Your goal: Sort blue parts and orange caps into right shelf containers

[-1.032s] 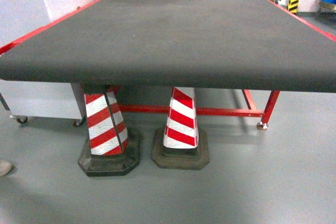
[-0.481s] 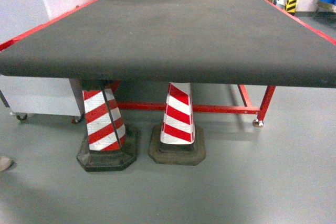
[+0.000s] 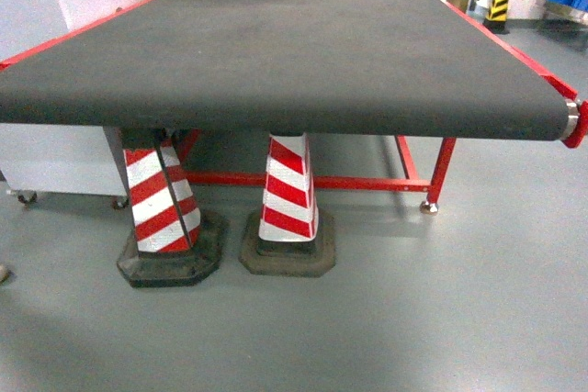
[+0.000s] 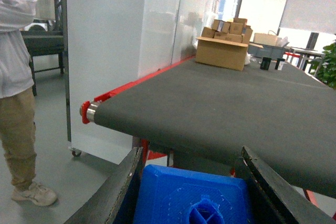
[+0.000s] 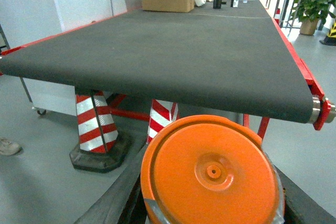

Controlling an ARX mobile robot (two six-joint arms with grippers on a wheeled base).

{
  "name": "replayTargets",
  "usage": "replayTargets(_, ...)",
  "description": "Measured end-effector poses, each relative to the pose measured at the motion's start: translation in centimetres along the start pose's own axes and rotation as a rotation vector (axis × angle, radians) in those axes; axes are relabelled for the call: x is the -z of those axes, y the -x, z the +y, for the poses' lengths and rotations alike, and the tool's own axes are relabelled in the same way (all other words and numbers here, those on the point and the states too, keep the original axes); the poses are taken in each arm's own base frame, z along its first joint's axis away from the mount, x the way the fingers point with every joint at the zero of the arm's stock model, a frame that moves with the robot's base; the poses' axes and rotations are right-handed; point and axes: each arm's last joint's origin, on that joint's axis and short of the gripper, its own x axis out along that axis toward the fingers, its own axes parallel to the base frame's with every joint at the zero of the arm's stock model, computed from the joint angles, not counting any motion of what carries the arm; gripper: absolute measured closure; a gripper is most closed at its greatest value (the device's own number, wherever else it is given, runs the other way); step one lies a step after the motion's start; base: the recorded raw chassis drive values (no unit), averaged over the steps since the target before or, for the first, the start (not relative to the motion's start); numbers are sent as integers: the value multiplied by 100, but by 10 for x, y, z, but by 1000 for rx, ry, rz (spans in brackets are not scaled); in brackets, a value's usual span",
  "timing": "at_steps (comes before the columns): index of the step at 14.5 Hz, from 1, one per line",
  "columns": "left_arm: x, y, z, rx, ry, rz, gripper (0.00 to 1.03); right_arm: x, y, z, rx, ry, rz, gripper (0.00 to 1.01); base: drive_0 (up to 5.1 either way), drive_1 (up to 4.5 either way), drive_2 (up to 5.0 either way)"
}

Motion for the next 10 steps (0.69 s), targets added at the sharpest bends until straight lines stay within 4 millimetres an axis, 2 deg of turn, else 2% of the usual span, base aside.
replayTargets(8,0,0,0,1,-1,2,56,0,0,0,0,0,0,57,465,-394,-13)
replayTargets(10,-1,0,0,1,3,-7,56,0,0,0,3,1,-3,57,437,-138,-256)
